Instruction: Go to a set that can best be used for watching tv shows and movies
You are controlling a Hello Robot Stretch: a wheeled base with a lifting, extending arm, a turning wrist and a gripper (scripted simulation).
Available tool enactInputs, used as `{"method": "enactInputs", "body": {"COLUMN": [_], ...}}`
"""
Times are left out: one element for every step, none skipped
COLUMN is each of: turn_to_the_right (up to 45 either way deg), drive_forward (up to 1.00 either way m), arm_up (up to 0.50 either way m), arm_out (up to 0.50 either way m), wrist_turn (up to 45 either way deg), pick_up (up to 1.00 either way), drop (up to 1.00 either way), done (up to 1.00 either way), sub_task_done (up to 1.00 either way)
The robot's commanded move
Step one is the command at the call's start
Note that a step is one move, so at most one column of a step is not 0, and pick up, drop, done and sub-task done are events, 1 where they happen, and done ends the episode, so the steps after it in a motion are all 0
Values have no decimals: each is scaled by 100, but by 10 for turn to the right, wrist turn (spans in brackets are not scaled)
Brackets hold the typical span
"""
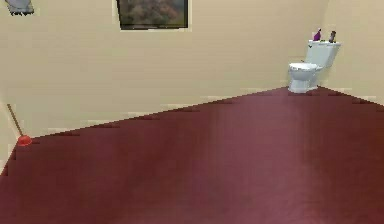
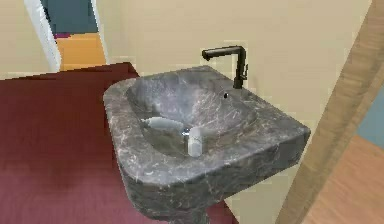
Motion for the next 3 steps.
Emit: {"method": "enactInputs", "body": {"turn_to_the_right": [0,450,150], "drive_forward": [40,0,0], "arm_up": [0,0,0], "arm_out": [0,0,0], "wrist_turn": [0,0,0], "pick_up": [0,0,0], "drop": [0,0,0], "done": [0,0,0], "sub_task_done": [0,0,0]}}
